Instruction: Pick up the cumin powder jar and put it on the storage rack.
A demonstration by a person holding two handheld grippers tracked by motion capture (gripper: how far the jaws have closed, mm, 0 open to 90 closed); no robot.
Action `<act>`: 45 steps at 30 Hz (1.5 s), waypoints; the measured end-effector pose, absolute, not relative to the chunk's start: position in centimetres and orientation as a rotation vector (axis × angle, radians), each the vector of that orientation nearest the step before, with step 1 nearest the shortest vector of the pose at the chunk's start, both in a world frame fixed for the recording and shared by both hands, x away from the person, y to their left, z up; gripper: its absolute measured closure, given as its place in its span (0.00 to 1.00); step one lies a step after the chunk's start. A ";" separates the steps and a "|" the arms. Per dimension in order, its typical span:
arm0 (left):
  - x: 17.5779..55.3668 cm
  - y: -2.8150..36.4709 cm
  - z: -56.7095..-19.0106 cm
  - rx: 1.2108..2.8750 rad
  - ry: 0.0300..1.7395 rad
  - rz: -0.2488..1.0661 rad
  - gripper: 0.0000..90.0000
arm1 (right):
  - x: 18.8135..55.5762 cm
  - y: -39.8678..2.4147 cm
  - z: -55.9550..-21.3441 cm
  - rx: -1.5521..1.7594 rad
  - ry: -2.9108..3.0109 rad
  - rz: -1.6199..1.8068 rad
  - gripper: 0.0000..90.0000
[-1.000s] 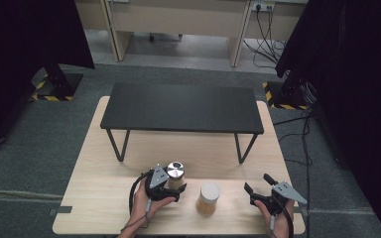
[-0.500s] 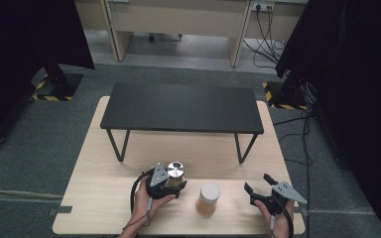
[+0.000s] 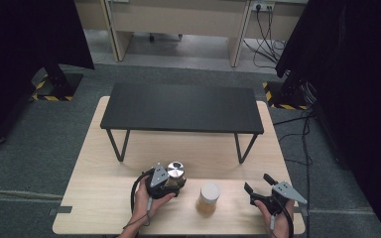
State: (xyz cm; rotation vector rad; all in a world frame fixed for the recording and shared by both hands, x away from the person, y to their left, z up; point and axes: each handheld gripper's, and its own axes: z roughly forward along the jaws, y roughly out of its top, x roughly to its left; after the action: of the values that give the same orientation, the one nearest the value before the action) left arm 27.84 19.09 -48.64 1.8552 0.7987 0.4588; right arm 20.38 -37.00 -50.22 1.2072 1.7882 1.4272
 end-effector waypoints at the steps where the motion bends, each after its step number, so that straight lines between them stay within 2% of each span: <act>1: 27.8 19.1 -48.6 1.853 0.802 0.460 0.34 | 20.4 -37.0 -50.2 1.207 1.788 1.427 0.10; 15: 27.0 19.7 -48.5 1.814 0.780 0.479 0.34 | 20.4 -36.9 -50.2 1.203 1.792 1.420 0.10; 34: 23.7 21.0 -43.7 1.700 0.751 0.580 0.34 | 20.4 -36.8 -50.1 1.200 1.796 1.412 0.10; 45: 22.6 21.2 -42.1 1.673 0.747 0.590 0.34 | 20.3 -36.7 -50.1 1.195 1.798 1.408 0.10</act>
State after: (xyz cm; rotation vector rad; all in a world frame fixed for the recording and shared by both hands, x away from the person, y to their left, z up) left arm 22.58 21.23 -42.10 1.6731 0.7471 0.5899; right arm 20.34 -36.70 -50.09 1.1947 1.7983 1.4078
